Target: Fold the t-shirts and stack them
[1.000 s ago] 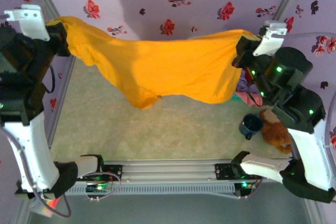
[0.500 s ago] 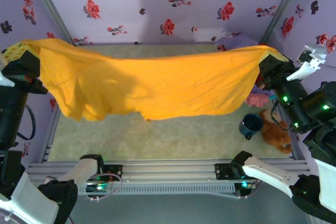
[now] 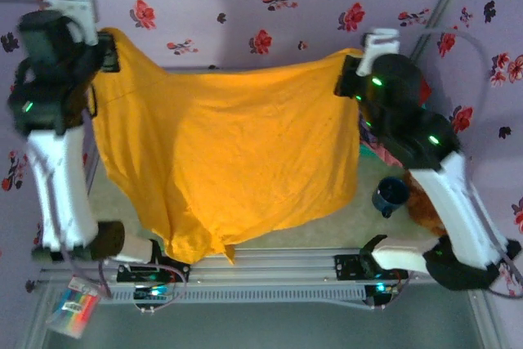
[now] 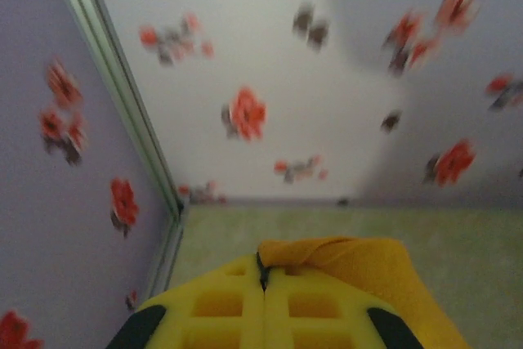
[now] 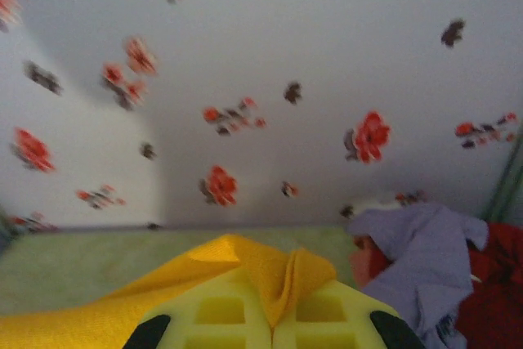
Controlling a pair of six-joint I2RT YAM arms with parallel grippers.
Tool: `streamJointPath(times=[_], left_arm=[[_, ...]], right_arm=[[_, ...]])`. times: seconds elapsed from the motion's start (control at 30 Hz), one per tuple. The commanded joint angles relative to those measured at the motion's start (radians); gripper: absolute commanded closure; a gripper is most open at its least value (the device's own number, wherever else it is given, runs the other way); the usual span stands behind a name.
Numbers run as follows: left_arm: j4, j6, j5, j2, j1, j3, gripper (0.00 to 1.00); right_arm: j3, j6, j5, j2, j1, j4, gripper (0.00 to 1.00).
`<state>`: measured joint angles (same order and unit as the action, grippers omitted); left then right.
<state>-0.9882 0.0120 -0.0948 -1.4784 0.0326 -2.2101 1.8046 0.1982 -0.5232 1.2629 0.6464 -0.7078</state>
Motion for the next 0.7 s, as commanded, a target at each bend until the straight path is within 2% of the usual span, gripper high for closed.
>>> streamJointPath(times=[0.0, 0.17, 0.23, 0.3, 0.33, 0.37, 0.4, 0.43, 0.47, 0.5, 0.53, 0.57, 0.67], left_arm=[[0.060, 0.050, -0.036, -0.144, -0.005, 0.058, 1.00], [0.103, 0.072, -0.021, -0.460, -0.010, 0.038, 1.00], [0.102, 0.075, -0.011, -0.596, -0.011, -0.021, 1.00], [0.088, 0.077, 0.008, -0.747, -0.019, -0.120, 1.00], [0.063, 0.078, 0.027, -0.840, -0.022, -0.207, 1.00], [0.014, 0.073, 0.039, -0.948, -0.028, -0.327, 1.00], [-0.024, 0.064, 0.051, -1.040, -0.032, -0.457, 0.99], [-0.021, 0.038, 0.079, -1.112, -0.041, -0.537, 0.68], [0.035, -0.003, 0.110, -1.119, -0.052, -0.510, 0.36], [0.078, -0.032, 0.120, -1.114, -0.057, -0.484, 0.23], [0.119, -0.067, 0.122, -1.107, -0.057, -0.465, 0.18], [0.139, -0.089, 0.125, -1.096, -0.057, -0.453, 0.17], [0.151, -0.125, 0.150, -1.056, -0.053, -0.430, 0.16]], right_arm=[[-0.032, 0.039, 0.057, 0.141, -0.105, 0.017, 1.00], [-0.045, 0.115, 0.183, 0.446, -0.203, 0.060, 1.00], [0.042, 0.147, 0.257, 0.596, -0.233, 0.018, 1.00], [0.205, 0.167, 0.311, 0.780, -0.262, -0.073, 0.97], [0.330, 0.177, 0.326, 0.894, -0.276, -0.159, 0.79], [0.512, 0.185, 0.338, 1.010, -0.287, -0.259, 0.55], [0.661, 0.179, 0.348, 1.101, -0.295, -0.331, 0.44], [0.829, 0.172, 0.338, 1.205, -0.302, -0.402, 0.38], [0.983, 0.152, 0.328, 1.283, -0.306, -0.445, 0.33], [1.073, 0.138, 0.328, 1.326, -0.311, -0.462, 0.30], [1.120, 0.138, 0.330, 1.343, -0.317, -0.465, 0.28], [1.108, 0.143, 0.347, 1.326, -0.327, -0.451, 0.27], [0.899, 0.145, 0.368, 1.185, -0.332, -0.381, 0.26]])
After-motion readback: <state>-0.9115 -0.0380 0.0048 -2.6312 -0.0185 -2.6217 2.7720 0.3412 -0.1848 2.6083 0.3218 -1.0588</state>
